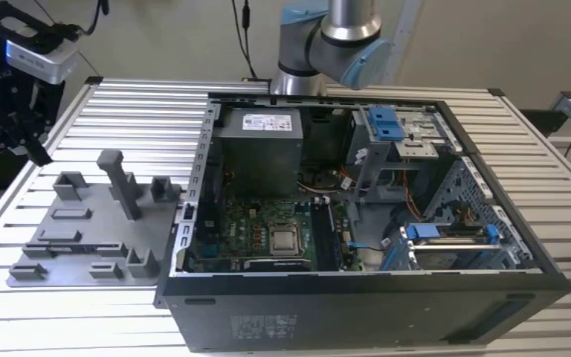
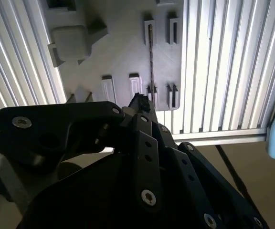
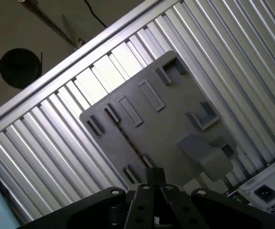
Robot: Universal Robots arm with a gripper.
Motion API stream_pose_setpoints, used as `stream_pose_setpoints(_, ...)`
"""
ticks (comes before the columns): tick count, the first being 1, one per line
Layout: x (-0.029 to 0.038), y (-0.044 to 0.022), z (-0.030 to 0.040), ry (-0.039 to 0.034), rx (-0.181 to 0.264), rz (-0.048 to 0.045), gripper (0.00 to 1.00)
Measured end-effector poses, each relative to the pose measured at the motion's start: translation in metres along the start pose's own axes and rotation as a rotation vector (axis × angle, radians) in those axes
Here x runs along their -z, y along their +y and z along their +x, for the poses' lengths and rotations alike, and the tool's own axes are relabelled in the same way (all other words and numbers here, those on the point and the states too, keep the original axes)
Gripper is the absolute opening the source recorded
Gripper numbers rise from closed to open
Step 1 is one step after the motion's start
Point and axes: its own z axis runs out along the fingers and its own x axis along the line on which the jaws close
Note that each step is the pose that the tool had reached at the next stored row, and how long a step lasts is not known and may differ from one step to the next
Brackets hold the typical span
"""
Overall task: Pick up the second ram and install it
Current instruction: 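Pick up the second ram and move it above second insertion slot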
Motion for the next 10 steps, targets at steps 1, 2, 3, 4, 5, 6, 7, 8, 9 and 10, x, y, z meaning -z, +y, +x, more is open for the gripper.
stream_pose_setpoints(1,0.0000,0.0000,0.0000,0.0001,0.018,-0.0005,0.11)
stream_pose_setpoints(2,-0.0001,0.0001,0.0000,0.0001,0.036,-0.0010,0.11)
stream_pose_setpoints(3,-0.0004,0.0001,0.0000,0.0000,0.054,-0.0015,0.11)
stream_pose_setpoints(4,-0.0006,0.0002,0.0000,0.0000,0.072,-0.0020,0.11)
stream_pose_setpoints(5,-0.0009,0.0001,0.0000,0.0001,0.091,-0.0025,0.11)
stream_pose_setpoints(6,-0.0011,0.0001,0.0001,0.0002,0.108,-0.0030,0.11)
stream_pose_setpoints(7,-0.0012,0.0002,0.0001,0.0002,0.124,-0.0035,0.11)
stream_pose_setpoints(8,-0.0014,0.0002,0.0002,0.0002,0.139,-0.0038,0.11)
stream_pose_setpoints(9,-0.0016,0.0003,0.0003,0.0001,0.152,-0.0041,0.11)
stream_pose_setpoints(10,-0.0018,0.0004,0.0004,0.0001,0.166,-0.0044,0.11)
